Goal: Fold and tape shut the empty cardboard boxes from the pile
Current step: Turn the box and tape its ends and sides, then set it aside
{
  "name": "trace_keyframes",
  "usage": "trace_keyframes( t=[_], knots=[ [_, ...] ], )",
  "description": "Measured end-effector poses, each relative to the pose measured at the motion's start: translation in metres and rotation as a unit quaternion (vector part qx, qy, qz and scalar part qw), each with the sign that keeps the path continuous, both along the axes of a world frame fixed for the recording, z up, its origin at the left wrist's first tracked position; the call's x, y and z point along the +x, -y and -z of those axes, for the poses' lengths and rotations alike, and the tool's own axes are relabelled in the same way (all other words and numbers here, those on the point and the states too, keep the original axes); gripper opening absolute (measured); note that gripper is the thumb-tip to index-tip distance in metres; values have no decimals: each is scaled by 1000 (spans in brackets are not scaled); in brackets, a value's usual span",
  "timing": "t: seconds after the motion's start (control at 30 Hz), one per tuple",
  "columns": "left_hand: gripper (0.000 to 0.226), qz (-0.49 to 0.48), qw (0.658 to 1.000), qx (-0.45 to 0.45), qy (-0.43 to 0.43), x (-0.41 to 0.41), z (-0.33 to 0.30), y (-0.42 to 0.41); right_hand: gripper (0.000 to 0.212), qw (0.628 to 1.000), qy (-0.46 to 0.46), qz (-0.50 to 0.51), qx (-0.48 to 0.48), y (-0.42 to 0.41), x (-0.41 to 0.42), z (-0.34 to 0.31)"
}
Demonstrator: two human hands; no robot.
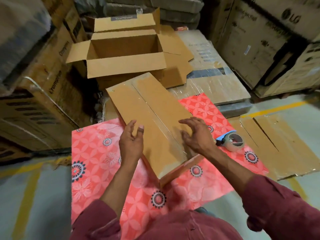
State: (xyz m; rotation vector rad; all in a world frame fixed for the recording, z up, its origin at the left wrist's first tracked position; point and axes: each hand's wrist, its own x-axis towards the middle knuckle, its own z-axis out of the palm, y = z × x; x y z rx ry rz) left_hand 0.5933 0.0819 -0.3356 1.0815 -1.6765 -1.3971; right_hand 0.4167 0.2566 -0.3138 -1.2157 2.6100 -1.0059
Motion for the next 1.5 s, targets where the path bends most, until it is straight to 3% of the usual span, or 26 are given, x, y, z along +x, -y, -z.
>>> trace_keyframes(
  t=[0.13,0.37,0.43,0.57,0.63,0.87,0.97,1.17,1.27,1.4,1.5],
  knots=[
    [62,-28,995,78,48,-16,-10,15,59,993,101,2,60,41,-45,-25],
    [77,-115,975,172,87,-53,-15,28,64,974,215,-15,72,78,-91,-23],
    [70,-126,967,199,98,-68,-15,33,67,969,233,-23,79,85,-99,-21],
    [33,-157,960,205,108,-92,-13,31,88,963,236,-53,122,94,-98,-6],
    [18,-181,956,207,97,-95,-13,26,81,964,233,-43,120,94,-96,0],
    [21,-258,947,171,88,-72,-30,-10,19,958,283,-15,43,73,-91,-9],
    [5,-276,948,126,98,-67,-50,-46,8,959,282,-4,9,48,-83,-24],
    [23,-299,948,50,100,-59,-92,-128,2,968,246,20,-45,-27,-74,-52],
    [23,-299,949,18,93,-53,-109,-170,17,969,232,16,-85,-74,-68,-67],
    [28,-278,957,1,79,-62,-126,-223,5,973,195,35,-115,-139,-73,-92],
    [24,-248,967,1,51,-85,-142,-259,11,974,179,66,-124,-187,-92,-113]
  ],
)
